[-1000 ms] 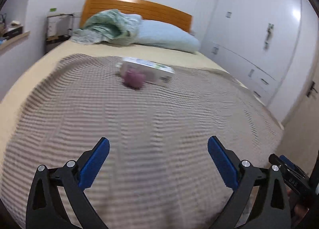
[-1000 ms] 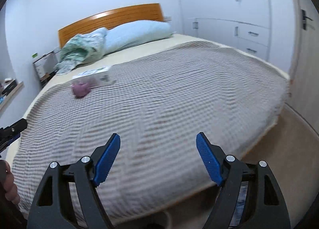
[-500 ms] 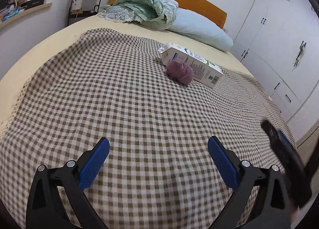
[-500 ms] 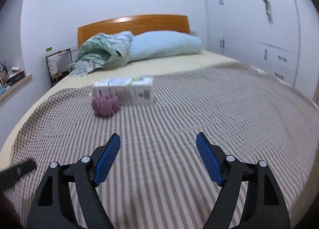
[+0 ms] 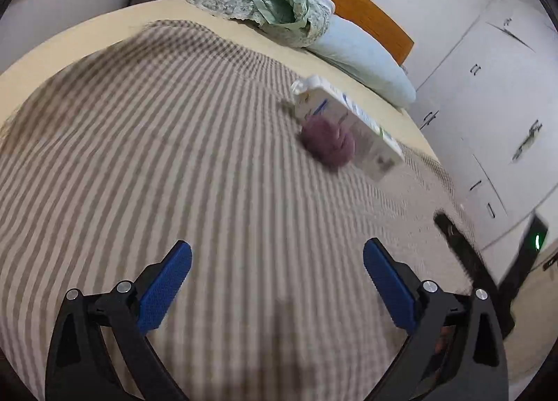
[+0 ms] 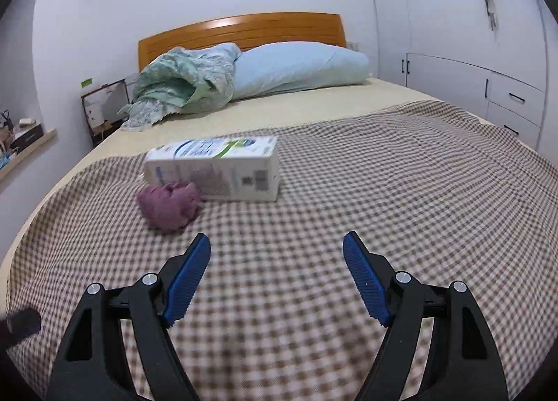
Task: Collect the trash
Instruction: 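Grasp the pink towel with the left tool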
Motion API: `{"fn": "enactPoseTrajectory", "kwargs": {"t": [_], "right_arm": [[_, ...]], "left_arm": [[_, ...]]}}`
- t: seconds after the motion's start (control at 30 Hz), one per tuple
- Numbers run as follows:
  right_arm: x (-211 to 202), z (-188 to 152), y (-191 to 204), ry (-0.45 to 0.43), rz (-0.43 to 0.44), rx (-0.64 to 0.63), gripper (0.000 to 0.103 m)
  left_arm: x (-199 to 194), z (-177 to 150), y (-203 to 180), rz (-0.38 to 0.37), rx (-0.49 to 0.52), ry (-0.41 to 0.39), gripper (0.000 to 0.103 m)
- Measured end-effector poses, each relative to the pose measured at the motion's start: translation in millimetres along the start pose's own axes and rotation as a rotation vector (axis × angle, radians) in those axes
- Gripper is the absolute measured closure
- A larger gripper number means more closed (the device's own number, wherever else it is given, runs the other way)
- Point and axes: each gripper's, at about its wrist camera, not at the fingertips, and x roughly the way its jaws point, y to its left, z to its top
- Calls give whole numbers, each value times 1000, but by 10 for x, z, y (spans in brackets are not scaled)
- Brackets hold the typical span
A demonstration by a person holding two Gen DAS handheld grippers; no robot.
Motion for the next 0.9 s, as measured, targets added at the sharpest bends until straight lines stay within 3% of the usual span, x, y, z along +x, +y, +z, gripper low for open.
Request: {"fn": "enactPoseTrajectory", "kwargs": {"t": [0.07, 0.13, 0.2, 0.3, 0.33, 0.37, 0.4, 0.43, 0.47, 0.57, 0.63, 0.67, 0.73, 0.8, 0.9], "right_arm": [[42, 74, -113, 17, 6, 54, 28], [84, 81, -208, 35, 13, 106, 28], [127, 70, -279, 63, 20, 149, 28], [194, 61, -288, 91, 29, 166, 28], [208, 57, -276, 99, 30, 165, 28], [214, 51, -258, 105, 36, 162, 28], [217, 46, -238, 109, 45, 156, 28], [230, 43, -224, 111, 50, 151, 28], [232, 39, -204, 116, 59, 142, 28], [258, 28, -193, 124, 64, 128, 28], [247, 25, -226, 130, 69, 135, 28], [243, 26, -244, 130, 70, 144, 28], [226, 33, -292, 136, 79, 170, 28], [192, 22, -329, 137, 85, 193, 28], [153, -1, -351, 144, 71, 180, 28]], "left_arm": [[199, 354, -156, 26, 18, -8, 7], [406, 677, -371, -32, 45, -4, 7], [745, 964, -604, -19, 81, 30, 7], [1369, 1275, -805, 195, 104, 91, 7], [1579, 1316, -816, 207, 80, 99, 8], [1694, 1307, -815, 195, 75, 126, 15], [1792, 1287, -818, 187, 80, 156, 41], [1817, 1227, -816, 160, 75, 163, 51], [1724, 1146, -826, 112, 71, 144, 59], [1188, 718, -908, 88, 198, 106, 60], [838, 234, -866, 52, 303, 175, 60], [746, 59, -796, 33, 329, 223, 58], [603, -183, -694, 29, 348, 278, 42], [416, -243, -584, 67, 305, 212, 28], [198, -195, -574, 71, 277, 118, 27]]}}
